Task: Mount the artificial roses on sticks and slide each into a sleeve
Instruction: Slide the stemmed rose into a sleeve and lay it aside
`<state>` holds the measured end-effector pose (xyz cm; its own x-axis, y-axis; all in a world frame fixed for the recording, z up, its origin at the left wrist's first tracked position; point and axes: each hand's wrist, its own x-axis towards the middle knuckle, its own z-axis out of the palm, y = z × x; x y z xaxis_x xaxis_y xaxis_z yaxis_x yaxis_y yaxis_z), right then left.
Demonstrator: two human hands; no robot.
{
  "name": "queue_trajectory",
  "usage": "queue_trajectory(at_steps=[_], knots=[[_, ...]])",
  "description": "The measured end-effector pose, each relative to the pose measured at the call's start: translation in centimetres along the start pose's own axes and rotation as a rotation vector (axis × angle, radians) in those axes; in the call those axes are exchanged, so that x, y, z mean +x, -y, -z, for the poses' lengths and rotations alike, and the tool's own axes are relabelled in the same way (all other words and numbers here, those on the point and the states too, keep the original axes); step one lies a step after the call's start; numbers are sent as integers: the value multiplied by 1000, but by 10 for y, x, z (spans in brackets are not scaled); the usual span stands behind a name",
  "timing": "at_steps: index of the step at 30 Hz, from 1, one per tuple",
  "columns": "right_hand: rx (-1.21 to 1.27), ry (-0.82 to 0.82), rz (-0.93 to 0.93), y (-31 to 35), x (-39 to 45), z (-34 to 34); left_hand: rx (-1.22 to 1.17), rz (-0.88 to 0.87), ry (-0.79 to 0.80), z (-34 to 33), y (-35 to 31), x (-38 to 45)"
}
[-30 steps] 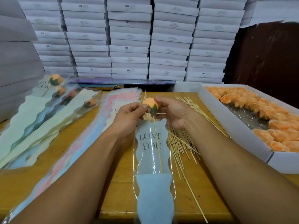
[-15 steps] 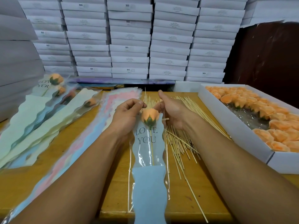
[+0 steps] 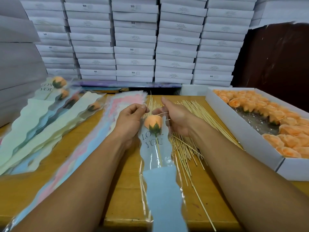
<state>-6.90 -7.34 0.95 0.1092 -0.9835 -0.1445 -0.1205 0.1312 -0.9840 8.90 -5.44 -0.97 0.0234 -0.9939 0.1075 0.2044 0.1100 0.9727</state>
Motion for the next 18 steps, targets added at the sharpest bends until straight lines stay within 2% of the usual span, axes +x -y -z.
queue_trajectory(at_steps=[4,8,13,18], knots=[[15,24,-39,1,0,1,-52,2,-72,2,-1,3],[-149,159,-109,7,-13,9,-76,3,-106,5,-1,6],[-342,622,-197,6,-42,31,-177,-14,-237,9,-6,12],[-271,1020,-197,0,-68,41,-200,-10,-327,15,-7,14]])
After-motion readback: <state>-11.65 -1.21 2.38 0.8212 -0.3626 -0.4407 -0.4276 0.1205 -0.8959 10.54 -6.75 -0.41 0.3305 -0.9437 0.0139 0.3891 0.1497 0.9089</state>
